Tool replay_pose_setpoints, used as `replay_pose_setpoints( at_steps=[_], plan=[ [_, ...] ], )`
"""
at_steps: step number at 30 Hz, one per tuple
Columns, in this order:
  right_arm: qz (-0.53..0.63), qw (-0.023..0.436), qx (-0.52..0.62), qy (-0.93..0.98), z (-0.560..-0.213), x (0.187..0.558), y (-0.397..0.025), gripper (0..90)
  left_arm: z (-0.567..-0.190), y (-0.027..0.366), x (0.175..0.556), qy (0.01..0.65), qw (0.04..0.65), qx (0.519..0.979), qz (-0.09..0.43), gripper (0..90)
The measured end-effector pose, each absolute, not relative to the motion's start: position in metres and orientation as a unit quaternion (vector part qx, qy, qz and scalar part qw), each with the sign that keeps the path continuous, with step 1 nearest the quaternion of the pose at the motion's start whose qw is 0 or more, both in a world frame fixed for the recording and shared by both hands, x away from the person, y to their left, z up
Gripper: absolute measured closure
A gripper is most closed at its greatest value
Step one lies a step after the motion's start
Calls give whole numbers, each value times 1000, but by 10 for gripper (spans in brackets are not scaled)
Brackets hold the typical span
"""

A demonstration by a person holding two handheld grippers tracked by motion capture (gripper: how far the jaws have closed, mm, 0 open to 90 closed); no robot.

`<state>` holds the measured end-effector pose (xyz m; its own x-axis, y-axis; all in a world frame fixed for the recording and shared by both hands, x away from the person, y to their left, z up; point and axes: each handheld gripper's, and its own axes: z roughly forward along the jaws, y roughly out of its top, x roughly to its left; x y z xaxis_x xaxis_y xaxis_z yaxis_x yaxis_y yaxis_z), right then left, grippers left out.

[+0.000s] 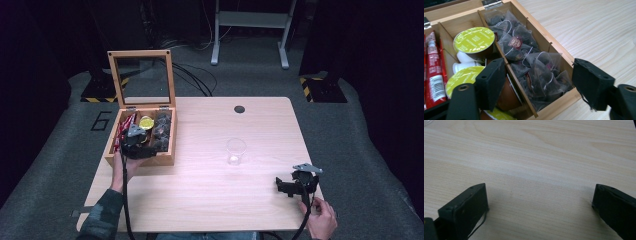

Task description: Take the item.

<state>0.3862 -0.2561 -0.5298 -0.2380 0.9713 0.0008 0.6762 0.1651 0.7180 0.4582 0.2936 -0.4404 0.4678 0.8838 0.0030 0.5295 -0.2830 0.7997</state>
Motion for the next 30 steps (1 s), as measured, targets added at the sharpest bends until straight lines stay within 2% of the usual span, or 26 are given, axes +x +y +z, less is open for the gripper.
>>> replay_pose_setpoints(
  at_steps=[30],
  plan=[
    [310,238,564,728,-530,386,-257,0,-448,283,470,458,346,789,220,825]
  ],
)
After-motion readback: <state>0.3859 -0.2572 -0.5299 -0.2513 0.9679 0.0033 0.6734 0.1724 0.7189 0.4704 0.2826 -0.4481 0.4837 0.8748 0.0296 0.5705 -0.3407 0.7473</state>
